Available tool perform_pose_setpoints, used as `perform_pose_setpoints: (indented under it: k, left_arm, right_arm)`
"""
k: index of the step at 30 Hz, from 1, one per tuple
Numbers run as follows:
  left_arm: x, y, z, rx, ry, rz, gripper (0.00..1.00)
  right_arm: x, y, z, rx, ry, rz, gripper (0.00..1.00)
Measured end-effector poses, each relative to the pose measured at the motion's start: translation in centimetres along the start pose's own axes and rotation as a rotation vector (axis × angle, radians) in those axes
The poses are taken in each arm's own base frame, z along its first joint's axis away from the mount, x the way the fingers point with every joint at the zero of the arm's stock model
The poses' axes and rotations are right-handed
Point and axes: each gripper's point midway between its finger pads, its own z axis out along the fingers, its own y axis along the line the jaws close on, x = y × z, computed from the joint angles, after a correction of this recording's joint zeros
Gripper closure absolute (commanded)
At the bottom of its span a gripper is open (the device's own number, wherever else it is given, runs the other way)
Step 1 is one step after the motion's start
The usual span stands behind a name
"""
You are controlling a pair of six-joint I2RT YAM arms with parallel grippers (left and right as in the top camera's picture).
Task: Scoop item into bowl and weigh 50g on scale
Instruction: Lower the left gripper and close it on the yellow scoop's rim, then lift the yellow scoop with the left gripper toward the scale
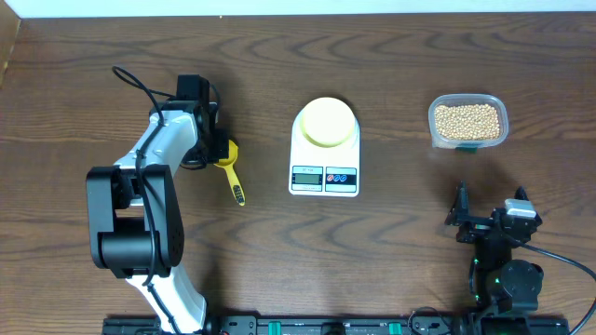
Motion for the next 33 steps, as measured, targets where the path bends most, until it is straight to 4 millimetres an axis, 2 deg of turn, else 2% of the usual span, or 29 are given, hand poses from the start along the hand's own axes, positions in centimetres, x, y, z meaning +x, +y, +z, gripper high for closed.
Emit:
perform_pose_setpoints:
  k: [25, 29, 33]
  left_arm:
    - [0.4, 0.0, -0.2, -0.001, 0.014, -0.030, 0.92]
    - [-0.2, 0.1, -1.8, 0.003, -0.030, -0.040, 0.92]
    - [-1.4, 0.1, -5.4, 0.012, -0.130, -0.054, 0.92]
  right_arm:
    - [0.0, 0.0, 0.0, 0.000, 0.000, 0.000, 0.01]
    - [0.0, 0.0, 0.0, 0.000, 0.000, 0.000, 0.01]
    - [0.0, 0.0, 0.0, 0.000, 0.000, 0.000, 0.01]
